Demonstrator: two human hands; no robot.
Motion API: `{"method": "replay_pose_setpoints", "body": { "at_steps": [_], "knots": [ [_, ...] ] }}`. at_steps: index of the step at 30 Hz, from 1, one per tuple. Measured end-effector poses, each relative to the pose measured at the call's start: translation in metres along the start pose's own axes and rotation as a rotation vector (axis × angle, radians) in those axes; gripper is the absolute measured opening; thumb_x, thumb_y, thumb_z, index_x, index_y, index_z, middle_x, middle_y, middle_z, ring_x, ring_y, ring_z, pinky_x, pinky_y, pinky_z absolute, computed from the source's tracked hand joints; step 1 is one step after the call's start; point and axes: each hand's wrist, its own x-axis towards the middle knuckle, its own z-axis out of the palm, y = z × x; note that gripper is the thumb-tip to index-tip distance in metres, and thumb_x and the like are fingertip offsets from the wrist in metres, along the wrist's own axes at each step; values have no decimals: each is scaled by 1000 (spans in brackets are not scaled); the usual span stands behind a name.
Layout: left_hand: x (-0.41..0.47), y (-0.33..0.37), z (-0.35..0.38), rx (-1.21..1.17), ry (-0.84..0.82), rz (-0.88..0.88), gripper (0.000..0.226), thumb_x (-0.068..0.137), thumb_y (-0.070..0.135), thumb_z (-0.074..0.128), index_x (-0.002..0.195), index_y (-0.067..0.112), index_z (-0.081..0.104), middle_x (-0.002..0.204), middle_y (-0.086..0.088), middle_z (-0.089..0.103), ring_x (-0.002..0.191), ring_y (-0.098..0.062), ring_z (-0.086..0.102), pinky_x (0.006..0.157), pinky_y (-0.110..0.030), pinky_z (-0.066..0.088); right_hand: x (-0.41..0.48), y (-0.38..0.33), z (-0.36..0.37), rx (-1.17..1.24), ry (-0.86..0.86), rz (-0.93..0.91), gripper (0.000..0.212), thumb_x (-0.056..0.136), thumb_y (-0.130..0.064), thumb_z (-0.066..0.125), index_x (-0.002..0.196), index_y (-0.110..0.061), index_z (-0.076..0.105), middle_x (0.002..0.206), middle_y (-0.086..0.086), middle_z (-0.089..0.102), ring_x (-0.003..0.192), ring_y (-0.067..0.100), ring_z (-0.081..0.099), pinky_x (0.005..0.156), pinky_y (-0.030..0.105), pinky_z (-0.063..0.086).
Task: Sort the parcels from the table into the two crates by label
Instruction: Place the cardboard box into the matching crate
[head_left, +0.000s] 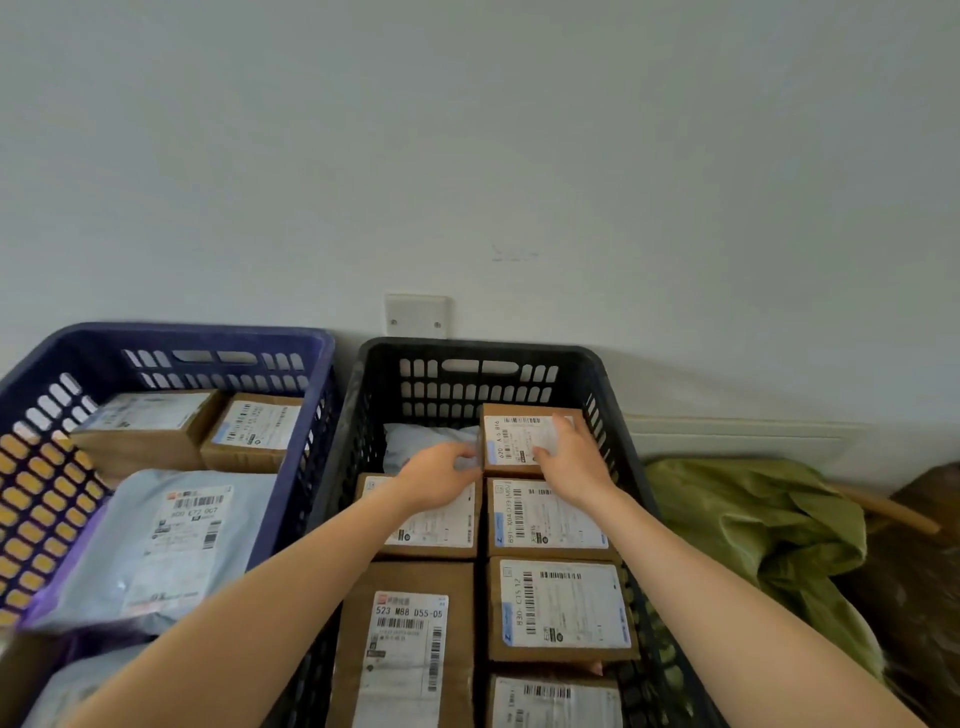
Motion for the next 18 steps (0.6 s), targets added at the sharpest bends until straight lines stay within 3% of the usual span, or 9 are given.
{"method": "replay_pose_setpoints", "body": {
  "at_steps": [4, 8, 11, 15, 18],
  "knots": [
    [-36, -6, -14, 45, 62, -25, 43, 99, 29, 49, 140, 17, 45, 140, -7, 50, 127, -22, 48, 99, -31, 41, -25, -21, -7, 21, 46, -67, 47, 96, -25, 54, 140, -16, 41, 144, 7, 41, 130, 23, 44, 106, 41, 42],
    [-83, -16, -30, 54, 133, -38, 45, 100, 26, 49, 144, 19, 42, 147, -4, 43, 133, -21, 42, 104, -29, 36, -58, -45, -10, 79, 63, -154, 50, 97, -21, 53, 144, -16, 36, 148, 4, 39, 133, 21, 41, 104, 33, 39],
    [-123, -22, -37, 62, 227, -21, 42, 100, 24, 48, 142, 20, 44, 141, -2, 50, 126, -18, 48, 103, -30, 40, -86, -62, -7, 113, 67, -236, 49, 98, -21, 51, 144, -15, 37, 149, 4, 38, 136, 19, 37, 104, 27, 33],
    [-183, -26, -40, 0, 347, -17, 40, 100, 21, 47, 140, 23, 45, 132, 1, 56, 115, -19, 56, 89, -28, 46, -127, -86, 3, 171, 42, -299, 49, 98, -23, 51, 145, -17, 37, 152, 3, 35, 140, 19, 32, 112, 33, 30],
    [-227, -38, -39, -39, 376, -32, 40, 100, 23, 47, 139, 25, 46, 133, 7, 53, 117, -12, 52, 97, -28, 42, -158, -107, 14, 213, 12, -364, 48, 99, -22, 51, 144, -16, 38, 151, 3, 36, 140, 18, 33, 110, 30, 29]
  ]
}}
